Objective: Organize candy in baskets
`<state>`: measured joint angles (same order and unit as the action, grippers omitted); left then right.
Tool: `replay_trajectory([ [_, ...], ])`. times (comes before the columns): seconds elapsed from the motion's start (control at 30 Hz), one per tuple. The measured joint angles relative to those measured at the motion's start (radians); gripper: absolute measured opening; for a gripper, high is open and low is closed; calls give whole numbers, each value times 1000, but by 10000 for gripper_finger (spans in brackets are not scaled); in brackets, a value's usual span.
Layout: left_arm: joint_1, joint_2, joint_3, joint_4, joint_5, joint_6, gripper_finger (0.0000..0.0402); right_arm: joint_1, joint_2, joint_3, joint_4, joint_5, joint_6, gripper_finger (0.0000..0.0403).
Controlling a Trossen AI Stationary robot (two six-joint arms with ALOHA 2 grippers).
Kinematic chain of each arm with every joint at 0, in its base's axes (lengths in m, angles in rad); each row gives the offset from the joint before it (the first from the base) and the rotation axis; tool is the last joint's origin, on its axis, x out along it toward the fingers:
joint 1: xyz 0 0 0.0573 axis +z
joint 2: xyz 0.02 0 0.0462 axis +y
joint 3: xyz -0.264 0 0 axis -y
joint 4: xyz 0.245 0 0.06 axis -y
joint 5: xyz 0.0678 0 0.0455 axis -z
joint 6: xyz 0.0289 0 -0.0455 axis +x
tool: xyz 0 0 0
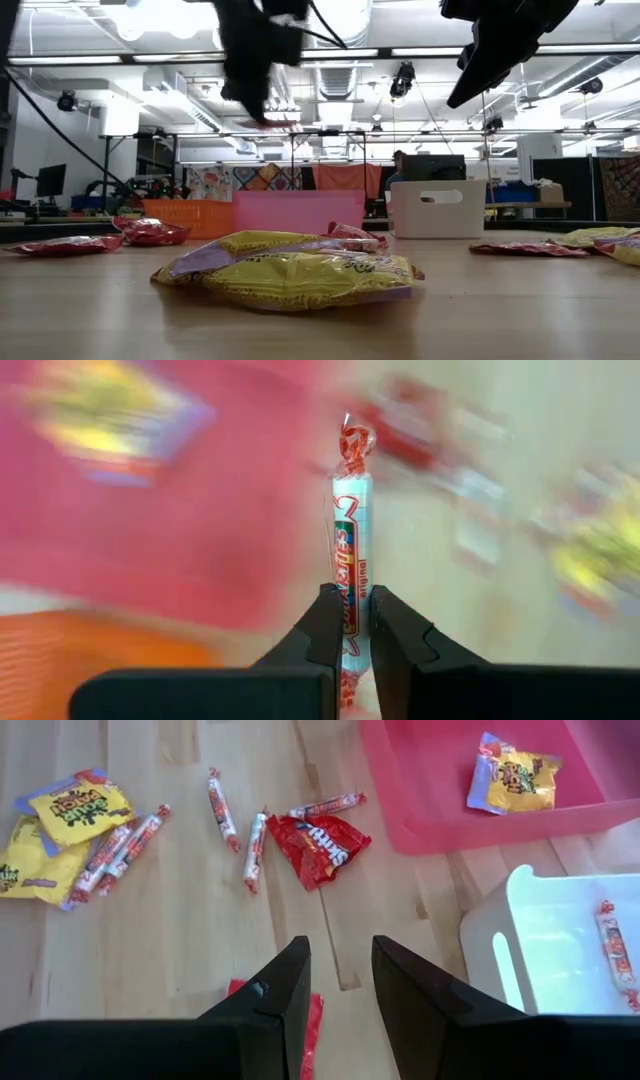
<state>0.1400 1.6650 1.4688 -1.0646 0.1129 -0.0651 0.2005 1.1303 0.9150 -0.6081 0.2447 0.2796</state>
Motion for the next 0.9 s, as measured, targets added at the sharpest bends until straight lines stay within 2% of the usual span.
replay_trajectory([
  [0.07, -86, -81, -120, 38, 59, -31, 7, 0, 2, -5, 5, 0, 6, 105],
  [0.1, -133, -115, -174, 73, 55, -55, 7, 0, 2, -7, 8, -1, 7, 105],
  [0.23, -300, -211, -382, 280, -107, -104, 12, 0, 2, -15, 23, -7, 7, 105],
  [0.37, -377, -228, -507, 384, -235, -194, 35, 0, 2, -15, 54, -8, 7, 105],
  [0.53, -386, -224, -559, 394, -237, -260, 83, 0, 2, -15, 94, -11, 17, 105],
  [0.6, -385, -224, -564, 435, -275, -258, 102, 0, 2, -15, 113, -12, 31, 105],
  [0.73, -381, -224, -565, 553, -395, -183, 138, 0, 2, -15, 144, -12, 43, 105],
  [0.9, -390, -227, -525, 519, -379, -120, 159, 0, 2, -15, 184, -15, 43, 105],
])
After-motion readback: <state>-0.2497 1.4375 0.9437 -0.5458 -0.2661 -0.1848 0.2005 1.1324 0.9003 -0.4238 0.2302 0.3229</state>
